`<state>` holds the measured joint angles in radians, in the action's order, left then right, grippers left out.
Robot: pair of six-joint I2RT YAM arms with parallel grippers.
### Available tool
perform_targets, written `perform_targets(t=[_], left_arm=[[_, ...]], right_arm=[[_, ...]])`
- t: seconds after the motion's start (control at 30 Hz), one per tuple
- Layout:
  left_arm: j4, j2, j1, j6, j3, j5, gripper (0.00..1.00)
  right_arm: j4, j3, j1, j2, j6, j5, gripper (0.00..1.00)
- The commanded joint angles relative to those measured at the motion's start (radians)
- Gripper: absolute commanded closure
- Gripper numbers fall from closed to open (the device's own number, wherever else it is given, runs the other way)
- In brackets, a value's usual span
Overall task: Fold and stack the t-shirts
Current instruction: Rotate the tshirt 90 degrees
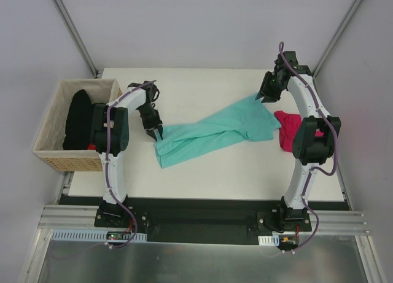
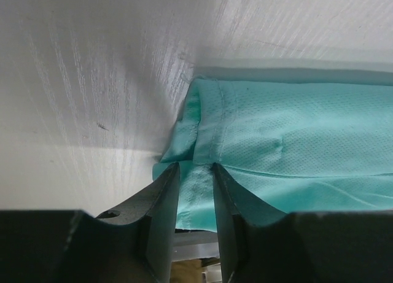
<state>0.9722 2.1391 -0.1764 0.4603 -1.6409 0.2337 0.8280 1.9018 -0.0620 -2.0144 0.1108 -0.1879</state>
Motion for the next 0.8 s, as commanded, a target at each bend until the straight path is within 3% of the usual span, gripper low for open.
perform_targets(t=[0.0,0.13,0.4,0.77], left_arm=[[0.005,-0.011,-0.012,-0.005,0.023,0.032,0.79],[0.000,-0.013,-0.020,-0.003,0.026,0.053,1.00],[-0.006,-0.048,-0.021,0.009,0.018,0.044,1.00],[0.013,-0.166,0.024,0.014,-0.102,0.009,1.00]], right_arm=[[0.023,0.051,0.005,0.066,-0.007,-0.010,0.63],[0.023,0.051,0.008,0.063,-0.002,-0.018,0.63],[0.020,0.040,0.014,0.069,-0.002,-0.022,0.63],[0.010,0.034,0.016,0.072,0.013,-0.027,0.63]])
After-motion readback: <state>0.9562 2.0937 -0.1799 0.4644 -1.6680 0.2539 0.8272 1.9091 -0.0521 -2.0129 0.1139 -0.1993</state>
